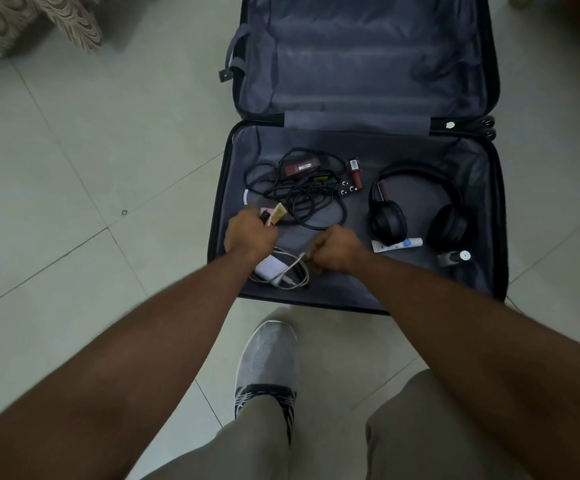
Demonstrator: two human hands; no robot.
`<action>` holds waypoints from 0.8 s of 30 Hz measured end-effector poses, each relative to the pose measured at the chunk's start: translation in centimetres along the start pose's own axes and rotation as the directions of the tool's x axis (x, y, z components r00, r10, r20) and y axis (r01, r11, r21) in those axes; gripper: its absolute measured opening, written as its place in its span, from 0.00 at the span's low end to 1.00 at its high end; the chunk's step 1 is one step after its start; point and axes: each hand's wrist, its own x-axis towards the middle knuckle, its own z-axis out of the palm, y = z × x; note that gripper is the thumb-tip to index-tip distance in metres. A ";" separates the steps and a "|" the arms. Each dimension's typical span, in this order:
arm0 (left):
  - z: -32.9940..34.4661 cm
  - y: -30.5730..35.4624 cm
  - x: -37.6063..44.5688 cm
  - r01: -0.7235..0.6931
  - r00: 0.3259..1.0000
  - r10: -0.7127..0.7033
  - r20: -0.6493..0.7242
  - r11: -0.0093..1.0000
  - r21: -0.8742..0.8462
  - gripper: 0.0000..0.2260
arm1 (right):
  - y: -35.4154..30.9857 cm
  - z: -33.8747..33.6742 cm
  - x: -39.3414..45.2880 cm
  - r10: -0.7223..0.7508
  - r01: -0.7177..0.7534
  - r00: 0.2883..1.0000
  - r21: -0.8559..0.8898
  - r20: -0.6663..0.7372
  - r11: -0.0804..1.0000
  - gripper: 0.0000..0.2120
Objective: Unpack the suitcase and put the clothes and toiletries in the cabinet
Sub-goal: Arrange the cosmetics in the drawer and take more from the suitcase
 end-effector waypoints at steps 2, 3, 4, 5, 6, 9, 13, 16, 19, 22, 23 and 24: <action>0.4 -1.3 -0.1 0.069 0.998 -0.067 0.018 0.989 -0.129 0.13 | 0.1 0.1 -0.1 -0.024 0.024 1.000 -0.007 0.002 1.000 0.04; 0.6 -2.1 -0.1 0.089 0.996 -0.086 0.025 0.981 -0.172 0.12 | 0.0 0.3 -0.3 -0.033 0.033 0.999 -0.020 0.009 0.999 0.06; 0.9 -2.8 0.0 0.100 0.995 -0.096 0.033 0.975 -0.200 0.11 | -0.2 0.4 -0.4 -0.030 0.030 0.999 -0.026 0.014 0.999 0.12; 1.4 -3.6 0.3 0.102 0.995 -0.094 0.044 0.971 -0.218 0.10 | -0.4 0.6 -0.6 -0.023 0.023 1.000 -0.027 0.009 0.999 0.18; 1.5 -3.8 0.2 0.099 0.995 -0.090 0.049 0.968 -0.232 0.09 | -0.5 0.7 -0.8 -0.015 0.015 1.000 -0.035 -0.006 0.999 0.22; 0.3 -2.8 -1.2 0.100 0.994 -0.087 0.058 0.957 -0.272 0.06 | -0.9 1.4 -1.0 -0.015 0.011 0.998 -0.069 -0.063 0.998 0.27; -0.1 -2.4 -2.1 0.091 0.995 -0.074 0.066 0.948 -0.306 0.05 | -1.2 2.0 -1.3 -0.137 0.117 0.988 -0.250 -0.066 0.961 0.27; 0.0 -2.6 -2.2 0.065 0.997 -0.048 0.064 0.957 -0.283 0.05 | -1.6 2.3 -1.6 -0.276 0.244 0.961 -0.396 -0.022 0.885 0.13; 0.4 -3.0 -1.9 0.036 0.998 -0.023 0.053 0.967 -0.251 0.09 | -1.8 2.0 -1.8 -0.314 0.284 0.949 -0.422 -0.003 0.861 0.12; 0.7 -2.2 -2.5 -0.048 0.998 0.053 0.018 0.977 -0.208 0.06 | -1.2 1.2 -1.9 -0.228 0.218 0.973 -0.203 -0.027 0.955 0.12; 0.7 -1.6 -2.8 -0.080 0.996 0.086 0.013 0.971 -0.224 0.06 | -0.6 0.9 -1.8 -0.208 0.204 0.976 -0.065 -0.061 0.977 0.11; 1.0 -1.1 -3.0 -0.108 0.993 0.119 0.025 0.958 -0.264 0.06 | -0.2 0.4 -2.1 -0.174 0.178 0.980 0.046 -0.094 0.983 0.09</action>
